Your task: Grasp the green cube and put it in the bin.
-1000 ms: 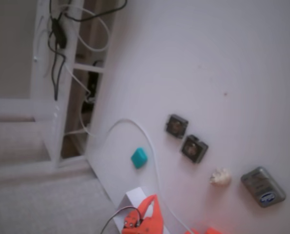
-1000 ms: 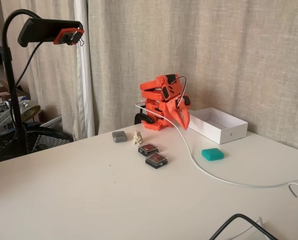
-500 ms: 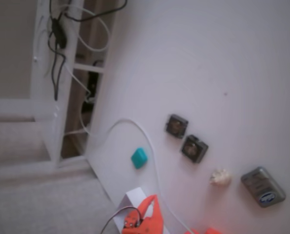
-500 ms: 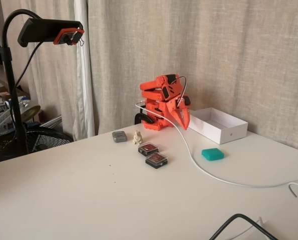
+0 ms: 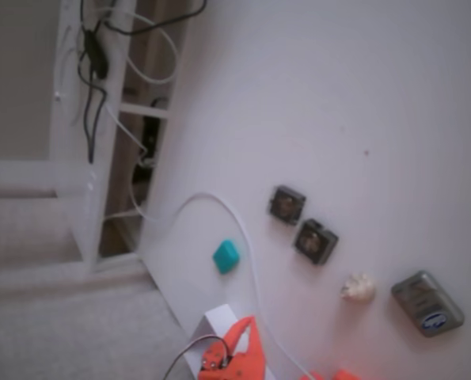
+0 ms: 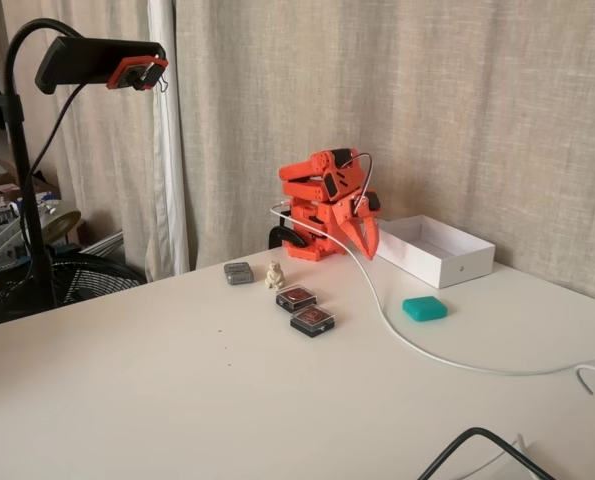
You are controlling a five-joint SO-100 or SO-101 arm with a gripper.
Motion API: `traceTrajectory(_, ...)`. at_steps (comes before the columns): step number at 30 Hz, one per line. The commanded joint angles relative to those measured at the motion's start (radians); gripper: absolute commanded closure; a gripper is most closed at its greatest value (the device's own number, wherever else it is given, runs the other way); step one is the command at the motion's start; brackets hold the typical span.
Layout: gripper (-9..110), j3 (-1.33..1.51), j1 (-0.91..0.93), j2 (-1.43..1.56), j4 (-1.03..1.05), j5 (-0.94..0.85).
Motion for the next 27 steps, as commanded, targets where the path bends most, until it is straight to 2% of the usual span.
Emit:
traceTrajectory(1, 109, 0.003, -0.021, 0.011, -0.028, -0.015)
traceTrajectory(4, 106, 0.02, -0.061, 0.009, -0.175, -0.077)
traceTrajectory(5, 101, 0.031, -0.074, 0.009, -0.224, -0.074)
traceTrajectory(6, 94, 0.029, -0.087, 0.009, -0.259, -0.067)
traceTrajectory(9, 56, -0.037, -0.098, 0.009, -0.308, 0.041)
traceTrajectory(13, 52, -0.143, -0.127, 0.0, -0.43, 0.092)
traceTrajectory(15, 52, -0.281, -0.137, -0.121, -0.456, 0.091)
traceTrajectory(23, 52, -1.229, -0.104, -0.864, -0.025, 0.092)
traceTrajectory(27, 53, -1.47, -0.06, -1.141, 0.075, 0.097)
